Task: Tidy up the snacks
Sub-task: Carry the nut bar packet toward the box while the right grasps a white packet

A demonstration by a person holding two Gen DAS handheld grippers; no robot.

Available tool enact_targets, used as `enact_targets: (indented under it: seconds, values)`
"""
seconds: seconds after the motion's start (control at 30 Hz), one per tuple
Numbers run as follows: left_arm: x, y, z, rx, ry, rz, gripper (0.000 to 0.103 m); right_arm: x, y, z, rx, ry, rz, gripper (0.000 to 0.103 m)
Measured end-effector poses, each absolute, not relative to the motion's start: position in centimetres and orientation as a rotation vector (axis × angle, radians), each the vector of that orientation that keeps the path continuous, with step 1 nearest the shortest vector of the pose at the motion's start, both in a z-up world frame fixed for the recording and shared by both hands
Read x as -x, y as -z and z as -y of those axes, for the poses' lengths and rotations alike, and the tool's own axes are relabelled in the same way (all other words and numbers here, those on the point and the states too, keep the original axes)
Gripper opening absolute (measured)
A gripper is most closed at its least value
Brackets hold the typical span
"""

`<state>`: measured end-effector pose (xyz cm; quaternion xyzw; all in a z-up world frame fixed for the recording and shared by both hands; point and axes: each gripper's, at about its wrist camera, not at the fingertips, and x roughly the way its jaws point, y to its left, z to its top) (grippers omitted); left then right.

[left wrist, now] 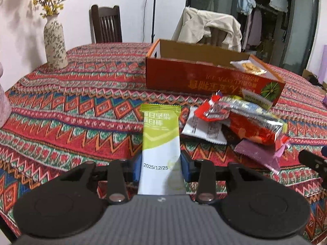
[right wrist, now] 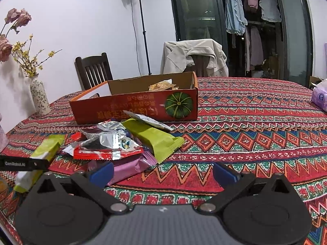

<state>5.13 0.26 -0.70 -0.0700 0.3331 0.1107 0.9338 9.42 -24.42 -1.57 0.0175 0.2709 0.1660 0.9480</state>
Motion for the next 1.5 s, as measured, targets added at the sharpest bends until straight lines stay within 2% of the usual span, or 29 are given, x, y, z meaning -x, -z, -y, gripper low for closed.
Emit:
enact_targets:
  seconds: [0.4,0.83,1.2,1.5]
  values:
    - [-5.6,-2.7,-0.6,0.132,-0.161,-0.557,0.038,-10.0,0.6,24.4,-0.019,-0.300,-0.541,0.103]
    - [-10.3,-5.4,-0.9,0.130,-0.079,-0.475,0.038,-12.1,-0.8,23.7,0.010,-0.254,-0.522,0.103]
    - [-15.4,-3.3,-2.2,0.181,-0.046,-0.474,0.038,-14.5,-1.1,23.3,0.025,-0.211,-0.533,0.103]
    - [-15.6,-1.8,-4.5,0.250,-0.042,-0.451,0.038,-16.9,-1.2,21.2,0.017,-0.257,-0.559,0.103]
